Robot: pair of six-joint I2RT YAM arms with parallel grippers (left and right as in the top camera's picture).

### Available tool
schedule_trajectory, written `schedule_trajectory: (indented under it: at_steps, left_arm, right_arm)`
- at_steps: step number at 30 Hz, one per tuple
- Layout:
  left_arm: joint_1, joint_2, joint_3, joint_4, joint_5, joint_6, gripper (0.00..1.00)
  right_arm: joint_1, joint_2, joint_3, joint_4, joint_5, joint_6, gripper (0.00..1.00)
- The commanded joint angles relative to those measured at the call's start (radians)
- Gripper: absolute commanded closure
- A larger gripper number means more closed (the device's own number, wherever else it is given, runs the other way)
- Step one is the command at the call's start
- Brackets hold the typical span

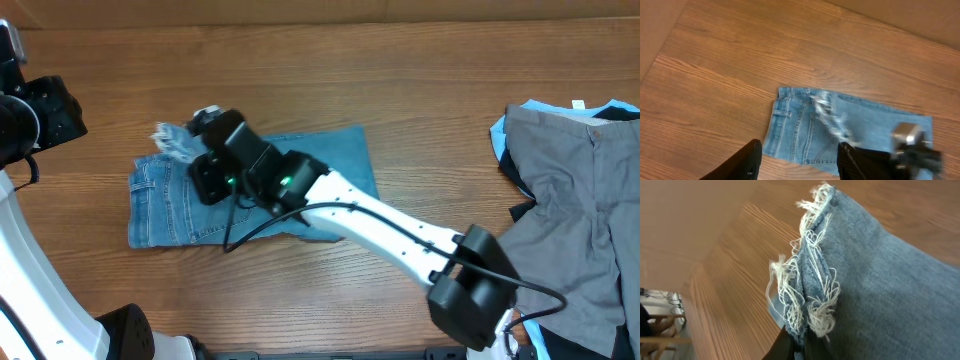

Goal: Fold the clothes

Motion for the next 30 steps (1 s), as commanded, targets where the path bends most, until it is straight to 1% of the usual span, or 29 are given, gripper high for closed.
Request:
schedule_trajectory:
  at_steps: [1, 3, 9, 10, 11, 12, 13, 14, 16, 18, 21, 23, 25, 28, 29, 30]
  left_arm:
    - [-0.002, 0.001, 0.008, -0.001, 0.027, -0.014, 0.48]
    - [-0.002, 0.001, 0.008, -0.001, 0.026, -0.013, 0.48]
    - [-0.002, 0.001, 0.008, -0.001, 0.026, -0.010, 0.49]
    - [-0.002, 0.001, 0.008, -0.001, 0.026, -0.010, 0.48]
    - [-0.002, 0.001, 0.008, -0.001, 0.026, -0.010, 0.48]
    - [-0.002, 0.001, 0.008, -0.001, 0.026, -0.010, 0.48]
    - [-0.002, 0.001, 0.008, -0.001, 0.026, -0.010, 0.48]
    - [-0.002, 0.001, 0.008, -0.001, 0.026, -0.010, 0.47]
    - [-0.002, 0.001, 0.008, -0.001, 0.027, -0.010, 0.43]
    - [-0.002, 0.001, 0.008, -0.001, 0.026, -0.010, 0.39]
    - [-0.002, 0.001, 0.006, -0.002, 0.026, -0.010, 0.36]
    - [-0.002, 0.001, -0.001, -0.001, 0.026, -0.010, 0.33]
    - [-0.002, 0.006, -0.010, -0.001, 0.026, -0.010, 0.33]
    - [-0.005, 0.017, -0.051, -0.001, 0.044, -0.010, 0.38]
    - [-0.008, 0.022, -0.086, -0.001, 0.073, -0.010, 0.45]
    - [-0.011, 0.024, -0.111, -0.001, 0.093, -0.010, 0.55]
  right_arm:
    - [0.010, 0.033, 0.015, 0.085, 0.009, 0.010, 0.96]
    - [0.016, 0.056, 0.015, 0.121, 0.010, 0.010, 0.96]
    - [0.045, 0.100, 0.014, 0.121, -0.006, 0.009, 0.96]
    - [0.053, 0.106, 0.014, 0.125, -0.006, 0.009, 0.93]
    - [0.066, 0.116, 0.014, 0.129, -0.006, 0.009, 0.81]
    - [0.078, 0.122, 0.014, 0.133, -0.006, 0.006, 0.64]
    - [0.087, 0.124, 0.014, 0.133, -0.006, -0.004, 0.44]
    - [0.100, 0.125, 0.014, 0.129, -0.008, -0.047, 0.36]
    - [0.114, 0.122, 0.014, 0.121, -0.008, -0.132, 0.25]
    - [0.115, 0.107, 0.015, 0.084, 0.026, -0.164, 0.25]
    - [0.085, 0.070, 0.016, -0.005, 0.063, -0.164, 0.27]
    - [0.049, 0.030, 0.016, -0.092, 0.071, -0.164, 0.34]
    - [0.000, -0.018, 0.016, -0.192, 0.074, -0.164, 0.41]
    - [-0.093, -0.087, 0.016, -0.343, 0.073, -0.148, 0.45]
    - [-0.139, -0.112, 0.016, -0.405, 0.073, -0.131, 0.46]
    - [-0.169, -0.125, 0.016, -0.442, 0.072, -0.113, 0.46]
